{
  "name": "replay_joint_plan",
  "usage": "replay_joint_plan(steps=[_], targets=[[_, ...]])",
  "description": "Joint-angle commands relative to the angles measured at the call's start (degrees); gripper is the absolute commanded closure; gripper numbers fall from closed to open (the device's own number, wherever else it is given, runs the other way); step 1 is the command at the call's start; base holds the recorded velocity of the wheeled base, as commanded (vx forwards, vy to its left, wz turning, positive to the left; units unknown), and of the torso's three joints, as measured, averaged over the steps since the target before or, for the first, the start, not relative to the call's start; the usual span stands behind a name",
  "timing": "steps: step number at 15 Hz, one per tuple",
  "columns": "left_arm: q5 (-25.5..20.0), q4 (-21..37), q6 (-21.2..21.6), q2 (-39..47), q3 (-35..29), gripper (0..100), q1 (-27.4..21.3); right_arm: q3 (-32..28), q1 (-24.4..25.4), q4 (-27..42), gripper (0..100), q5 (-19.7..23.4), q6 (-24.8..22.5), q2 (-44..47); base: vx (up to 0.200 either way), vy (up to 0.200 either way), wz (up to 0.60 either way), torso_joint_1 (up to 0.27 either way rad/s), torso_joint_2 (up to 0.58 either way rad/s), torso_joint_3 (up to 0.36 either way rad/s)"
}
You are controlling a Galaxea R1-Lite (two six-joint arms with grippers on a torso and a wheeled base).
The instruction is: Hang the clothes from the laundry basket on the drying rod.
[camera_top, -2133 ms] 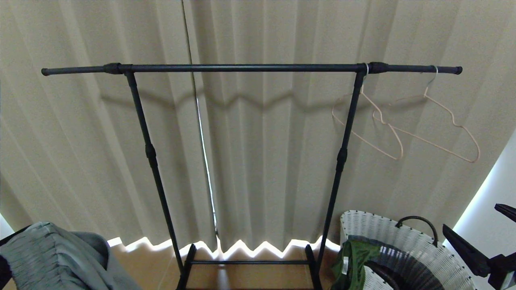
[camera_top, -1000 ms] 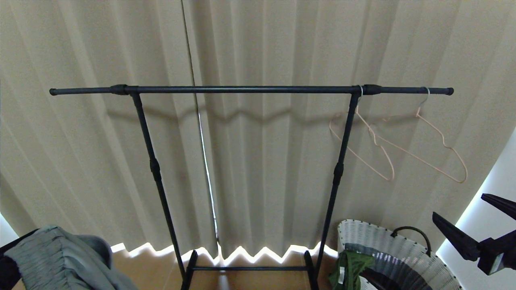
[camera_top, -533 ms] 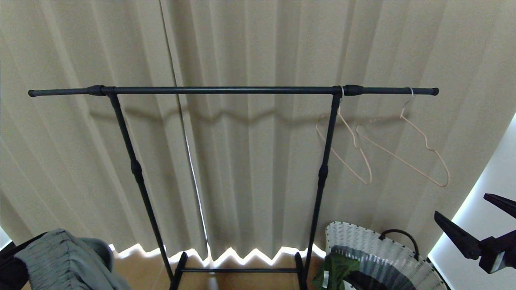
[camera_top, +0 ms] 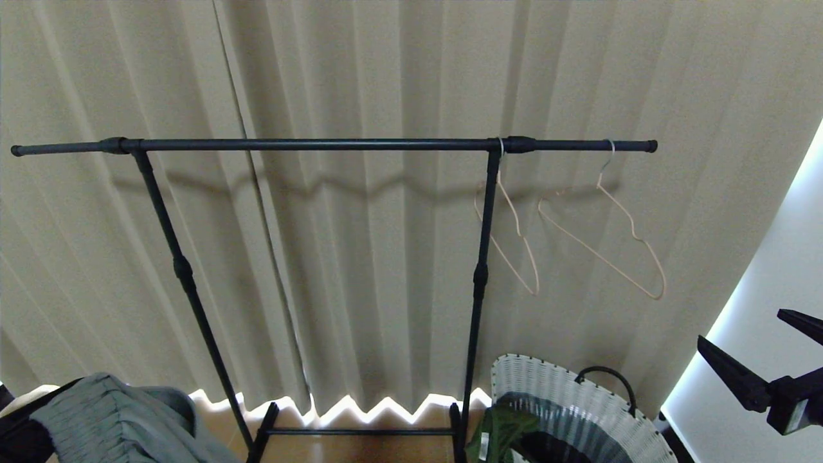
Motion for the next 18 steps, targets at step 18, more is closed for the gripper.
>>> replay_joint_plan(steps=[18], targets=[[-1.2,0.0,0.0,0.1,0.9,100,-0.5,-1.3,-3.7,3.9,0,-0.1,-0.1,0.0,0.111,0.0,0.0,0.0,0.0,0.001]])
